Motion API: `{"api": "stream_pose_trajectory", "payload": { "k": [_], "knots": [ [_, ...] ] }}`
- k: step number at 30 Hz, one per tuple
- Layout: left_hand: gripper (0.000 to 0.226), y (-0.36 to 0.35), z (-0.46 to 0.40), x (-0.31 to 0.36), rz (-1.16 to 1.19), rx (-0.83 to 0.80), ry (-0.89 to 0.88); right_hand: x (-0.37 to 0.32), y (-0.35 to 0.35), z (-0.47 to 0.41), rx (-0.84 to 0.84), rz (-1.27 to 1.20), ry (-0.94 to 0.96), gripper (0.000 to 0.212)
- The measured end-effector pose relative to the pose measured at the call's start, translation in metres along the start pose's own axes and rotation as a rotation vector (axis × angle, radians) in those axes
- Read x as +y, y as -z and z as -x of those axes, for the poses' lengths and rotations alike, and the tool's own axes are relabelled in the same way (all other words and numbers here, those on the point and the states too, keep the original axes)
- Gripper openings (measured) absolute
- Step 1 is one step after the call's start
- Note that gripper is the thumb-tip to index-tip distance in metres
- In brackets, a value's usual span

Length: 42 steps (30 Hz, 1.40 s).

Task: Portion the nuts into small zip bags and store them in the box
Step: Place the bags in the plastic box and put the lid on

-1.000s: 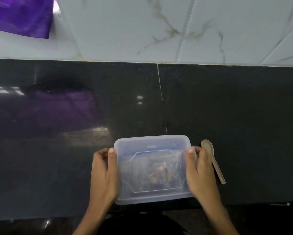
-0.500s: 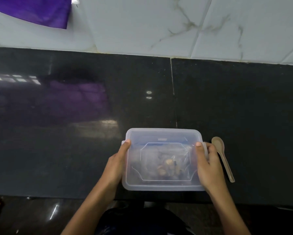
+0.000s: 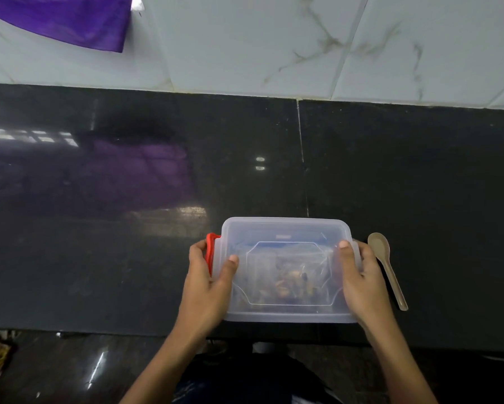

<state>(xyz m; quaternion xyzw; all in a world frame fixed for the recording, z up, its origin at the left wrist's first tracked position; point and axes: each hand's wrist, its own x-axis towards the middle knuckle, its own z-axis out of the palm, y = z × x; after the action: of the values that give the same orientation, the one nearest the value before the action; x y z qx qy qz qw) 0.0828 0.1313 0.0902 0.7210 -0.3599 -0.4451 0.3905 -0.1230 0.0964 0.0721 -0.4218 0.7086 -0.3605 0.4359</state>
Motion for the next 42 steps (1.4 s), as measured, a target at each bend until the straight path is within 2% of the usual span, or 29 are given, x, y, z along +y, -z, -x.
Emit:
{"api": "stream_pose_trajectory", "payload": {
  "k": [4, 9, 12, 14, 17, 21, 25, 27, 31, 34, 36, 38, 39, 42],
  "knots": [
    [0.052, -0.005, 0.002, -0.002, -0.094, 0.003, -0.074, 0.004, -0.001, -0.003, 0.017, -0.003, -0.091, 0.036],
    [0.053, -0.016, 0.005, -0.007, -0.191, 0.083, -0.151, 0.006, -0.003, -0.001, 0.059, 0.076, -0.157, 0.044],
    [0.054, -0.017, 0.003, -0.011, -0.203, 0.092, -0.155, 0.003, -0.004, 0.004, 0.183, 0.213, -0.125, 0.056],
    [0.054, -0.017, 0.003, -0.012, -0.209, 0.093, -0.159, -0.004, -0.005, 0.010, 0.295, 0.287, -0.047, 0.053],
    [0.054, -0.017, 0.003, -0.013, -0.209, 0.095, -0.162, -0.010, -0.006, 0.017, 0.347, 0.325, 0.073, 0.049],
    [0.053, -0.018, 0.004, -0.012, -0.192, 0.105, -0.164, -0.011, -0.006, 0.015, 0.286, 0.323, 0.145, 0.050],
    [0.053, -0.018, 0.005, -0.011, -0.189, 0.119, -0.168, -0.015, -0.005, 0.016, 0.232, 0.382, 0.179, 0.036],
    [0.054, -0.018, 0.005, -0.011, -0.186, 0.116, -0.168, -0.018, -0.007, 0.017, 0.220, 0.438, 0.173, 0.030],
    [0.054, -0.017, 0.005, -0.011, -0.168, 0.104, -0.179, -0.015, -0.011, 0.017, 0.201, 0.503, 0.145, 0.031],
    [0.050, -0.011, 0.006, -0.007, -0.062, 0.070, -0.160, -0.016, -0.001, 0.016, 0.071, 0.278, 0.090, 0.030],
    [0.039, -0.006, 0.004, -0.007, 0.117, 0.041, -0.044, -0.021, 0.012, 0.015, -0.044, -0.033, -0.075, 0.021],
    [0.030, 0.000, 0.001, -0.009, 0.292, 0.043, 0.124, -0.017, 0.026, 0.011, -0.095, -0.311, -0.272, 0.034],
    [0.033, 0.002, 0.000, -0.011, 0.317, 0.051, 0.179, -0.014, 0.031, 0.010, -0.099, -0.377, -0.330, 0.035],
    [0.039, 0.005, 0.002, -0.014, 0.261, 0.020, 0.234, -0.011, 0.035, 0.016, -0.136, -0.350, -0.404, 0.039]
  ]
}}
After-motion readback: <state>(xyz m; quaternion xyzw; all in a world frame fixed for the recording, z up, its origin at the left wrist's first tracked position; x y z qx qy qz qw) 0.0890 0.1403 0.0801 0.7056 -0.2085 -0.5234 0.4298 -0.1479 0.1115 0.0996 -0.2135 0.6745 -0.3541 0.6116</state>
